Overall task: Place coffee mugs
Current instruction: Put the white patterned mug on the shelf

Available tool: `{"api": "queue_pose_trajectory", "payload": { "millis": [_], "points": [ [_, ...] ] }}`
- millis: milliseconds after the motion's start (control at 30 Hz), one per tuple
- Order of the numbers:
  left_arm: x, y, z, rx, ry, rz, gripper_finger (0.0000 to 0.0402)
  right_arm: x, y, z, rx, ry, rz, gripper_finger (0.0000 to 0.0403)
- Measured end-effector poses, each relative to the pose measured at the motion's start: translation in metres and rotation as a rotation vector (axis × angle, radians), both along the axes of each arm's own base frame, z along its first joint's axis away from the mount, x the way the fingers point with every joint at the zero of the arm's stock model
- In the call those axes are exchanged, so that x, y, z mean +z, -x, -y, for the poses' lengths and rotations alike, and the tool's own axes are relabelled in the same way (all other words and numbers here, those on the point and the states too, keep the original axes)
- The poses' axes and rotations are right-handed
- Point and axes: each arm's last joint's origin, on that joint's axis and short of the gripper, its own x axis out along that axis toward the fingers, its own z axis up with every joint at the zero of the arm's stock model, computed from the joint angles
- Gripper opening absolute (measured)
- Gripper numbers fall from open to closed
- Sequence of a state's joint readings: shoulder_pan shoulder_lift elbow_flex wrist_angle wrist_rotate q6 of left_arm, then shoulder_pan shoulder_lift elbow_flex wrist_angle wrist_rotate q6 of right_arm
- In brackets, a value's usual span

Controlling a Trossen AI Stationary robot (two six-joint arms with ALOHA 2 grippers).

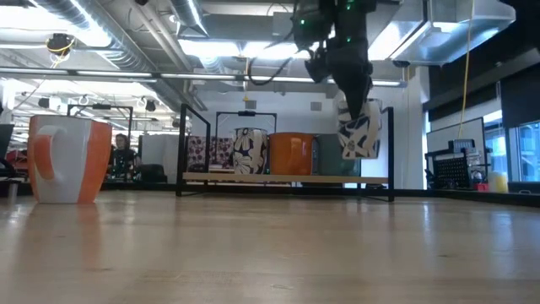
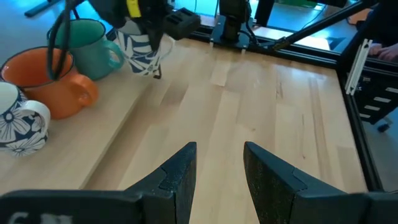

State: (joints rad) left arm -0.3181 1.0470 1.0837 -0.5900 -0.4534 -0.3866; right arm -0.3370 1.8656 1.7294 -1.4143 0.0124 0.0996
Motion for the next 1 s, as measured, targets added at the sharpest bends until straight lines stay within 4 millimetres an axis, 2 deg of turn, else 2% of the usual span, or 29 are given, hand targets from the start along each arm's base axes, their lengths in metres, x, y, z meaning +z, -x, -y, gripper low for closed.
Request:
{"api": "queue_pose_trajectory", "payload": {
  "millis": [233, 467, 800, 1000],
  "points": [
    [-0.001, 0.0, 0.0, -0.006, -0.012, -0.009, 0.0127, -0.009, -0.001, 0.015, -0.011, -0.011, -0.002, 0.0008],
    [-0.001, 0.0, 0.0, -0.007, -0.013, -0.011, 0.0127, -0.015, -0.006, 0.016, 0.007, -0.011, 0.031, 0.0006],
    [-0.001, 0.0, 0.0, -0.007, -0.014, -0.011, 0.0127, -0.027, -0.003, 0.016, 0.008, 0.007, -0.011, 0.001],
    [-0.001, 0.0, 0.0, -0.006, -0.014, -0.011, 0.0127, -0.029, -0.005, 0.016, 0.002, 0.015, 0.008, 0.0022]
  ]
}}
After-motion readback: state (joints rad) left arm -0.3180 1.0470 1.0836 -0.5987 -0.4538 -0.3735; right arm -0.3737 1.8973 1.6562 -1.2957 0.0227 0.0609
